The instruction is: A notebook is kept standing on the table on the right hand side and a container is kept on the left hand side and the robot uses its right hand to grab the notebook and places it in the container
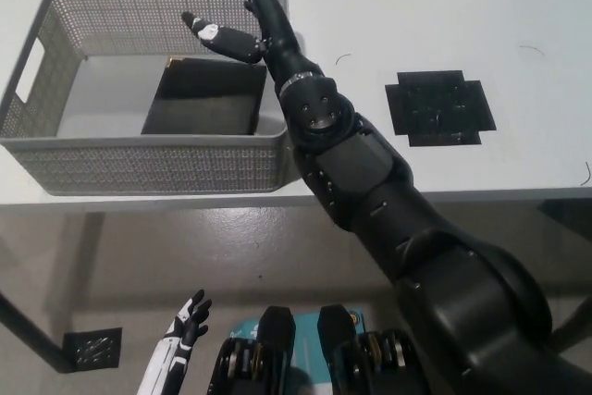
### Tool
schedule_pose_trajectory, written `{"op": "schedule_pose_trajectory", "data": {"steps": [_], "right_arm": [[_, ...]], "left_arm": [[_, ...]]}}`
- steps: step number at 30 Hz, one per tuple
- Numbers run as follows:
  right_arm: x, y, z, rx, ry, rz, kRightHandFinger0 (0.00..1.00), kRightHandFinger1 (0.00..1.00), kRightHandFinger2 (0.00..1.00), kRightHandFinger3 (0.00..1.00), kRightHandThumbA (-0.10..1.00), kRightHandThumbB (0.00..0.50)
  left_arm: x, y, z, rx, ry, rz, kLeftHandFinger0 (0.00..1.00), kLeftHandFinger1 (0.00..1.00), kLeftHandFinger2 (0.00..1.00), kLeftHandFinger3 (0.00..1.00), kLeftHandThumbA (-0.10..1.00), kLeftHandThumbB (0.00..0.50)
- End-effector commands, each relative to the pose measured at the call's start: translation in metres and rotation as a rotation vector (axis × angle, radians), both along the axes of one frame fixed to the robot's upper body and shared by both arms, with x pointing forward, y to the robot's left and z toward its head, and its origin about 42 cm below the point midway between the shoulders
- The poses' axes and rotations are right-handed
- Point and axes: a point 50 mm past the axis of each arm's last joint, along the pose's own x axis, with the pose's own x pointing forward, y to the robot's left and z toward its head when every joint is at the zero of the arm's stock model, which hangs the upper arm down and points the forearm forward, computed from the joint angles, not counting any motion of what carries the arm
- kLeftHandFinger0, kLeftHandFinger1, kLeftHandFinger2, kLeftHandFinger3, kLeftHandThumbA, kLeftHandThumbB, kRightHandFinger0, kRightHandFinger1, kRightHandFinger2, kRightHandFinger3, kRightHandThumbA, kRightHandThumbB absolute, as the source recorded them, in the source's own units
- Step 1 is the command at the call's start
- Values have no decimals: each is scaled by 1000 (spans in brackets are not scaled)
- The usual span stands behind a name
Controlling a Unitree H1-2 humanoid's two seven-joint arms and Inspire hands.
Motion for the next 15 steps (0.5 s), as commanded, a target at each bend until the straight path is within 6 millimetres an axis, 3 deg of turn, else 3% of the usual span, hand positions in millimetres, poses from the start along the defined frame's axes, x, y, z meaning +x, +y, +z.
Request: {"op": "schedule_pose_trajectory", "data": {"steps": [1,4,7,8,9,11,12,13,15], "right_arm": [[4,3,46,-6,-139,67,1000,1000,1000,1000,911,412],[4,-8,59,7,-191,54,1000,1000,1000,1000,1000,429],[-11,-41,96,147,-307,71,1000,1000,1000,1000,1000,366],[-15,-46,99,164,-327,72,1000,1000,1000,1000,988,360],[-28,-65,113,184,-407,64,1000,1000,1000,1000,1000,371],[-51,-87,123,222,-494,52,1000,1000,1000,1000,1000,379],[-71,-105,132,256,-539,46,1000,1000,1000,1000,1000,440],[-79,-110,134,283,-549,53,1000,1000,1000,1000,1000,462],[-119,-139,140,381,-599,58,1000,1000,1000,1000,972,408]], "left_arm": [[-2,-2,3,6,-22,-19,1000,1000,1000,1000,1000,349],[-3,-2,3,5,-22,-20,1000,1000,1000,1000,1000,356],[-3,0,2,3,-20,-19,1000,1000,1000,1000,1000,356],[-4,1,2,0,-18,-17,1000,1000,1000,1000,1000,354],[-4,2,1,-14,-19,-14,1000,1000,1000,1000,1000,309],[-6,4,0,-24,-16,-11,1000,1000,1000,1000,1000,280],[-5,4,-1,-22,-17,-11,1000,1000,1000,1000,1000,272],[-4,5,-1,-20,-17,-9,1000,1000,1000,1000,1000,272],[-5,4,-4,-12,-11,1,1000,1000,1000,1000,1000,273]]}}
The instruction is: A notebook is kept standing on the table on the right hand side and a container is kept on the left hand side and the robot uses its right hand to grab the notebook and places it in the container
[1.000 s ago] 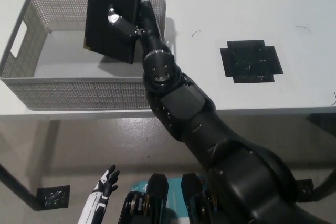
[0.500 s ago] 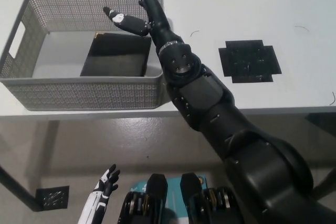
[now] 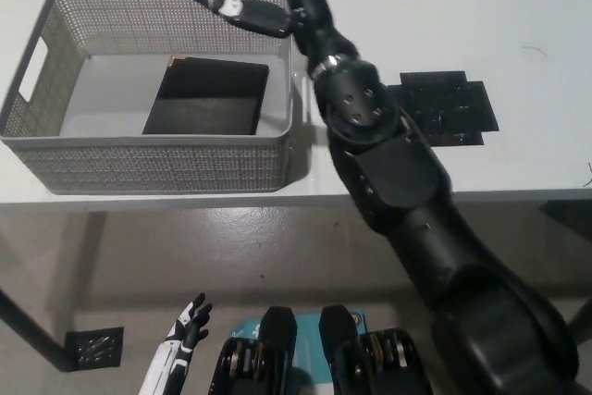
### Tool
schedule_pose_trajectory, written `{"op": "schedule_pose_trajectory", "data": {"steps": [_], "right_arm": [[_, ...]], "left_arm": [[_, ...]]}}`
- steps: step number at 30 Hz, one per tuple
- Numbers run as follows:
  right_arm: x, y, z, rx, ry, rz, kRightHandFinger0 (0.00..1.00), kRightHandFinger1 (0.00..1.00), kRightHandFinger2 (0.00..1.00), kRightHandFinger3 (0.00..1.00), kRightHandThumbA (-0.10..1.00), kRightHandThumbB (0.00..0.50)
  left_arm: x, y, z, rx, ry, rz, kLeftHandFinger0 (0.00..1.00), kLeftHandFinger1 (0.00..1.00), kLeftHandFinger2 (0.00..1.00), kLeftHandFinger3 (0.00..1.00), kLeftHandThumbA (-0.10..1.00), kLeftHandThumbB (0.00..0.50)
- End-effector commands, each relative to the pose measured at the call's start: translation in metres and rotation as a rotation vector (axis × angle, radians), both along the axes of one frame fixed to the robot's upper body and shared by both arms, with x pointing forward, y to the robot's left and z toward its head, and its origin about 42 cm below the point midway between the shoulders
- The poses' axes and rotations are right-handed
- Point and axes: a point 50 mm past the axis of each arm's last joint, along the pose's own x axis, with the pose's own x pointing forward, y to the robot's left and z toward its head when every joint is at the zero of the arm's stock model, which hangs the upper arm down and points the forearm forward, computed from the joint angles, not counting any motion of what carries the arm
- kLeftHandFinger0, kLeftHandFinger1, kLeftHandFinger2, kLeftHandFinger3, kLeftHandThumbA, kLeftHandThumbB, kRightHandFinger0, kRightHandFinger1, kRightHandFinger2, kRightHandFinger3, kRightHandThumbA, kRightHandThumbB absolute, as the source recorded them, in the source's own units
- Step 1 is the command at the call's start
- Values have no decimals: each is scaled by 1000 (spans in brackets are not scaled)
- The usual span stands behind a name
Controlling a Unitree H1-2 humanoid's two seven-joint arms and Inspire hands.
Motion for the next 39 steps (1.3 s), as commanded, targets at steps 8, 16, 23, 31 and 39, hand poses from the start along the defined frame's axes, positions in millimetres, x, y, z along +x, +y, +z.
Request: {"op": "schedule_pose_trajectory", "data": {"steps": [8,16,23,31,39], "right_arm": [[-223,-161,63,275,-610,-37,1000,1000,1000,1000,1000,329],[-264,-182,-8,265,-478,-119,1000,1000,1000,1000,980,283],[-260,-196,-82,185,-237,-175,1000,1000,1000,1000,1000,241],[-252,-210,-152,81,47,-233,1000,1000,1000,1000,1000,242],[-239,-210,-210,9,250,-239,1000,1000,1000,1000,944,198]], "left_arm": [[-8,-1,-1,-10,-9,-1,1000,1000,1000,1000,1000,305],[2,-5,4,-14,-28,-3,1000,1000,1000,1000,1000,298],[14,-5,11,-5,-48,-7,1000,1000,1000,1000,1000,273],[18,-7,13,2,-54,-19,1000,1000,1000,1000,1000,284],[30,-6,19,-3,-76,-17,1000,1000,1000,1000,1000,264]]}}
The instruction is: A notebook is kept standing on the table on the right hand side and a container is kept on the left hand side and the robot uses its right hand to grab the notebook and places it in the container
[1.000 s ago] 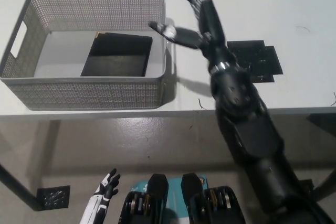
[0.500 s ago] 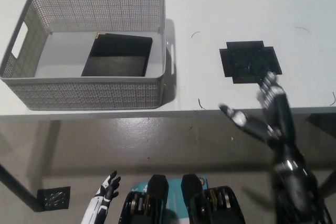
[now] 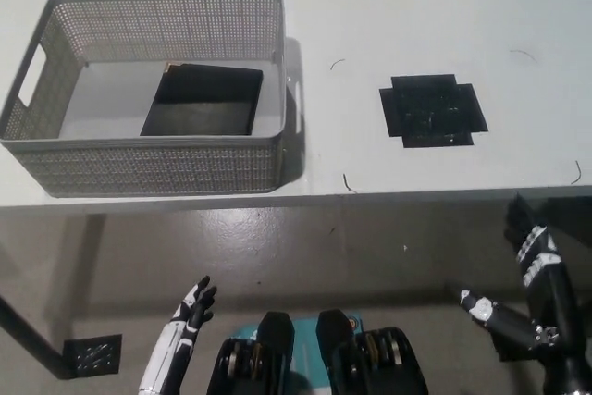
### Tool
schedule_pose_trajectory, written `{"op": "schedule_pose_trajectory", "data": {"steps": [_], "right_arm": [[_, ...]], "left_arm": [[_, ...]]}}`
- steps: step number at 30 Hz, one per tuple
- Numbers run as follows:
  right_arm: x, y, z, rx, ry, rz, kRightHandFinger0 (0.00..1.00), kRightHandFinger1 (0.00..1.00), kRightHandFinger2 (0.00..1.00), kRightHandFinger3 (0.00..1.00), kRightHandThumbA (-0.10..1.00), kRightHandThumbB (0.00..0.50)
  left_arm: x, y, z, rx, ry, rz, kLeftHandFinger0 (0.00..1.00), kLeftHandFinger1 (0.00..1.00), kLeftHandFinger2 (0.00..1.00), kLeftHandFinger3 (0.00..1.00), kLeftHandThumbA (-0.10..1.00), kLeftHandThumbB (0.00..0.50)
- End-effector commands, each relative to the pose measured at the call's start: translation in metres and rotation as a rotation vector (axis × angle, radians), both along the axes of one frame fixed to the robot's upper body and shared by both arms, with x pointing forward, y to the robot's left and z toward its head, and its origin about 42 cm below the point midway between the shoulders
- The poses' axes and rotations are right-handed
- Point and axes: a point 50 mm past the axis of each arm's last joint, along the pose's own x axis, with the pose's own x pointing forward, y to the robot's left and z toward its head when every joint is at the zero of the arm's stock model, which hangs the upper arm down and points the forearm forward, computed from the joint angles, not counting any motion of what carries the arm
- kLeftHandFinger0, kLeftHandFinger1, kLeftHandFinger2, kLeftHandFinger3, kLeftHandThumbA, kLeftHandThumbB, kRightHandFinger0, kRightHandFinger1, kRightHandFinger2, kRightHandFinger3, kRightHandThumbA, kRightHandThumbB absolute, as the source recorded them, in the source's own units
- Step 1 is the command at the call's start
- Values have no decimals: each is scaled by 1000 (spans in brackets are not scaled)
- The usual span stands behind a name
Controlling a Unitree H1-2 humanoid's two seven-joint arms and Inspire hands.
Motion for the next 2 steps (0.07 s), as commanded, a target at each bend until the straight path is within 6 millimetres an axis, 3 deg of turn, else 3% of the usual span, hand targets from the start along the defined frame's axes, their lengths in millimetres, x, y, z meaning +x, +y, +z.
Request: {"op": "schedule_pose_trajectory", "data": {"steps": [1,2], "right_arm": [[9,2,-10,-22,17,31,1000,1000,1000,1000,940,187],[9,2,-10,-22,17,31,1000,1000,1000,1000,940,187]], "left_arm": [[10,-3,13,-3,-56,-7,1000,1000,1000,1000,1000,271],[10,-3,13,-3,-56,-7,1000,1000,1000,1000,1000,271]]}}
